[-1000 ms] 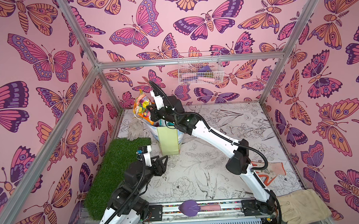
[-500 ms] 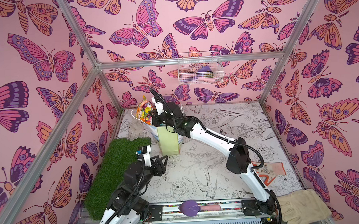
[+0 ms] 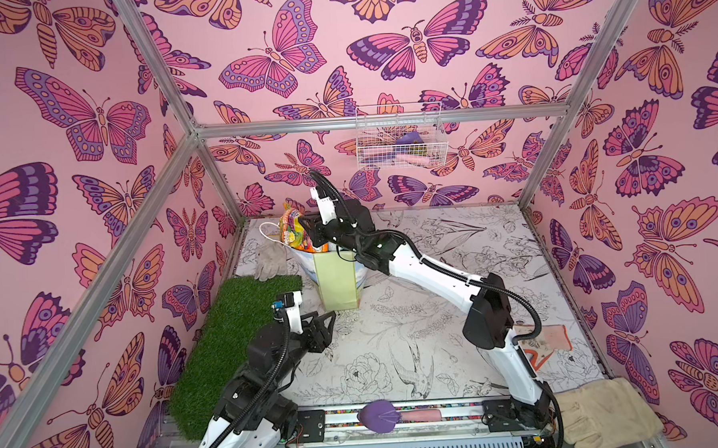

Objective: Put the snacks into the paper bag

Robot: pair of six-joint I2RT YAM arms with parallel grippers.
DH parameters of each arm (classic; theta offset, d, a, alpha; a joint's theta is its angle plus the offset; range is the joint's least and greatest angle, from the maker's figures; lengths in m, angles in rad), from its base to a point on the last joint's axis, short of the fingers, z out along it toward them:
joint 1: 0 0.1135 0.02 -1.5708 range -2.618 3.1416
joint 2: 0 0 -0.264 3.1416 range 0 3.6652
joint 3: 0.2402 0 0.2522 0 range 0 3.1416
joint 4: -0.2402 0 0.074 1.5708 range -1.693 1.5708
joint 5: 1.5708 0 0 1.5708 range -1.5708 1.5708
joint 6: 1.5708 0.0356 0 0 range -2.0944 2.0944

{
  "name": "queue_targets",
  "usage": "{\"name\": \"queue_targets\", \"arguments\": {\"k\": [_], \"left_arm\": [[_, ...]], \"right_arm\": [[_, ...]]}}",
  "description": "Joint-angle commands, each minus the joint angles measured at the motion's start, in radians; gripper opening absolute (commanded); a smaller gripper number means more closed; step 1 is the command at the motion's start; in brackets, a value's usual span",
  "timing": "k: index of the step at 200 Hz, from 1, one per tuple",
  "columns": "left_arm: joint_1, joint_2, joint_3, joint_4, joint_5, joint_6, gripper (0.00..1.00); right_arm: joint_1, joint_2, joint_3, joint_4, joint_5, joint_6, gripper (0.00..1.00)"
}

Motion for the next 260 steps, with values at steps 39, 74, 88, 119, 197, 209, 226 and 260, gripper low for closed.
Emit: {"name": "queue_targets", "arguments": {"k": [39,74,88,119,197,209,226,260], "left_arm": [[0.004,-0.011,0.029,-0.029,-0.02,0.013,0.64],[0.003,0.011,0.076,-0.039,-0.045,0.043,0.65],[0.004,0.037,0.108,-0.038,-0.054,0.061,0.65],[0.004,0.123,0.209,-0.034,-0.078,0.103,0.67],[0.008,0.324,0.447,-0.015,-0.122,0.197,0.69],[0.014,0.349,0.481,-0.018,-0.126,0.208,0.69],[0.03,0.387,0.528,-0.029,-0.125,0.218,0.69],[0.095,0.456,0.617,-0.068,-0.109,0.234,0.69]], "right_arm": [[-0.002,-0.082,-0.031,0.055,-0.013,-0.006,0.4],[-0.002,-0.132,-0.052,0.013,-0.012,-0.021,0.52],[-0.002,-0.165,-0.061,-0.02,-0.008,-0.025,0.54],[-0.002,-0.245,-0.079,-0.108,-0.004,-0.047,0.58],[-0.005,-0.394,-0.131,-0.287,0.098,-0.129,0.69],[-0.01,-0.404,-0.131,-0.312,0.108,-0.128,0.73],[-0.021,-0.422,-0.133,-0.347,0.119,-0.117,0.75],[-0.058,-0.45,-0.135,-0.434,0.126,-0.07,0.78]]}}
